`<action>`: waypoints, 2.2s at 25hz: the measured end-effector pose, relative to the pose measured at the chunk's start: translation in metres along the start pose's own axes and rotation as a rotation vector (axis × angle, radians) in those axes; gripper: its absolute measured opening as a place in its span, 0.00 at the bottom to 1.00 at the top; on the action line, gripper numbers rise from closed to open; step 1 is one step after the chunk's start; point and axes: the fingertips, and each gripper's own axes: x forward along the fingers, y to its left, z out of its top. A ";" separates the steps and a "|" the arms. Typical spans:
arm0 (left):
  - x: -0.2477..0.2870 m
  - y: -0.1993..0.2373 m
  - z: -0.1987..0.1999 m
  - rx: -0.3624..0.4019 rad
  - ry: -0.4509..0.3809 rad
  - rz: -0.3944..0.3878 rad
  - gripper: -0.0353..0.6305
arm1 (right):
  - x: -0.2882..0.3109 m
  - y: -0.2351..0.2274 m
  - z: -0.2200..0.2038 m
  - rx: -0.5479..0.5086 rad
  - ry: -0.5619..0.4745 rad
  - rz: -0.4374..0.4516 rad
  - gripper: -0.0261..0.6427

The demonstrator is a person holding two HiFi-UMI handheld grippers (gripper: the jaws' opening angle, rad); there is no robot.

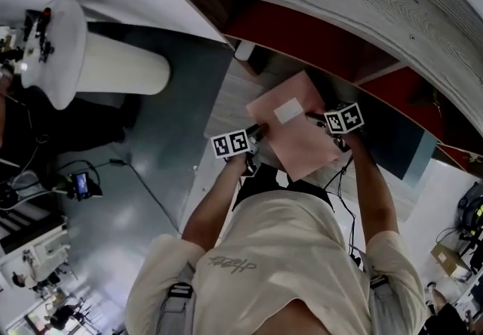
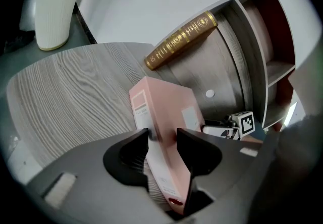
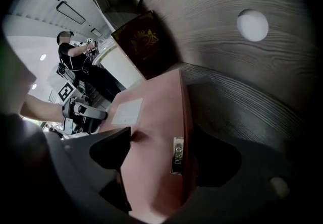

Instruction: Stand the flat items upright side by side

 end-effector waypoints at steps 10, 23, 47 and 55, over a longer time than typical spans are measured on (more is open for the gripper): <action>-0.007 -0.009 0.008 0.126 0.021 -0.029 0.32 | -0.015 0.014 -0.015 0.056 -0.048 -0.022 0.60; -0.065 -0.105 0.076 0.501 -0.163 -0.100 0.31 | -0.089 0.052 0.034 -0.054 -0.356 -0.127 0.59; -0.127 -0.171 0.019 0.789 -0.095 -0.411 0.31 | -0.153 0.088 -0.022 -0.152 -0.479 -0.349 0.54; -0.129 -0.158 -0.005 1.053 -0.025 -0.457 0.51 | -0.155 0.097 -0.042 -0.060 -0.484 -0.402 0.53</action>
